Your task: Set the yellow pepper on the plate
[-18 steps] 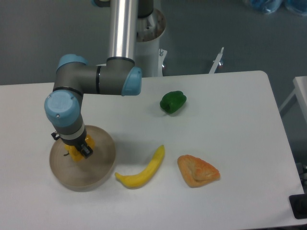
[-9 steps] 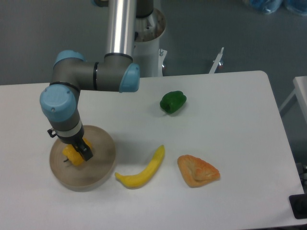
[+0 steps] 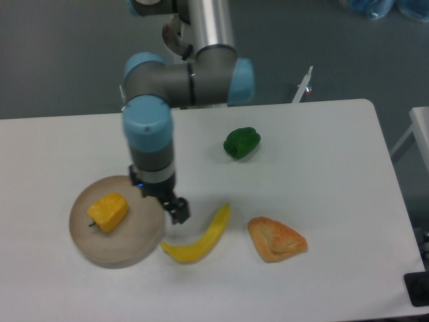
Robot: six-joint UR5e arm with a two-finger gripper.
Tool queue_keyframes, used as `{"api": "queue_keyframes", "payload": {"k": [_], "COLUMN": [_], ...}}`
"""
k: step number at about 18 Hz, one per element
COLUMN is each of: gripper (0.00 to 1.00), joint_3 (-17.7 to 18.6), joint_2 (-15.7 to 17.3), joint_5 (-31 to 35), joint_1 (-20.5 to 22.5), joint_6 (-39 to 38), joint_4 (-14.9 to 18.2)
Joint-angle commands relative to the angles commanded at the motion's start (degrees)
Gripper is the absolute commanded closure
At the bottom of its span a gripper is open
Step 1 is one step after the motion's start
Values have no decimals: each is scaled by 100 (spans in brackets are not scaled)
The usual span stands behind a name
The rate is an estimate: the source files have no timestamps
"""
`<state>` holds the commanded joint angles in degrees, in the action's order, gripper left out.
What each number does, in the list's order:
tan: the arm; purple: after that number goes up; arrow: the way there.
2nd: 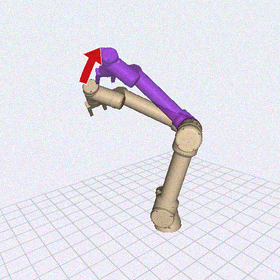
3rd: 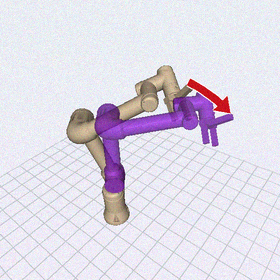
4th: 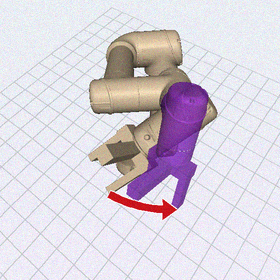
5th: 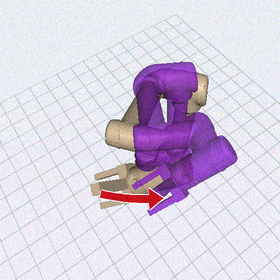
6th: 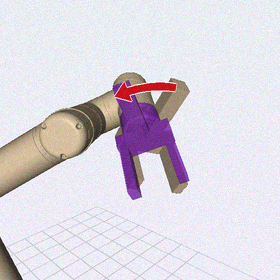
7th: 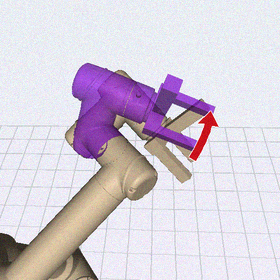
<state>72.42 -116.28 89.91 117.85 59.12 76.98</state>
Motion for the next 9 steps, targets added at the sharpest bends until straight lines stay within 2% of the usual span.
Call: {"api": "queue_keyframes", "payload": {"k": [4,6,9], "gripper": [0,0,0], "joint_3": [17,35,280], "joint_2": [245,246,281], "joint_5": [18,27,53], "joint_1": [755,958,1196], "joint_6": [1511,1908,2261], "joint_4": [589,678,652]}}
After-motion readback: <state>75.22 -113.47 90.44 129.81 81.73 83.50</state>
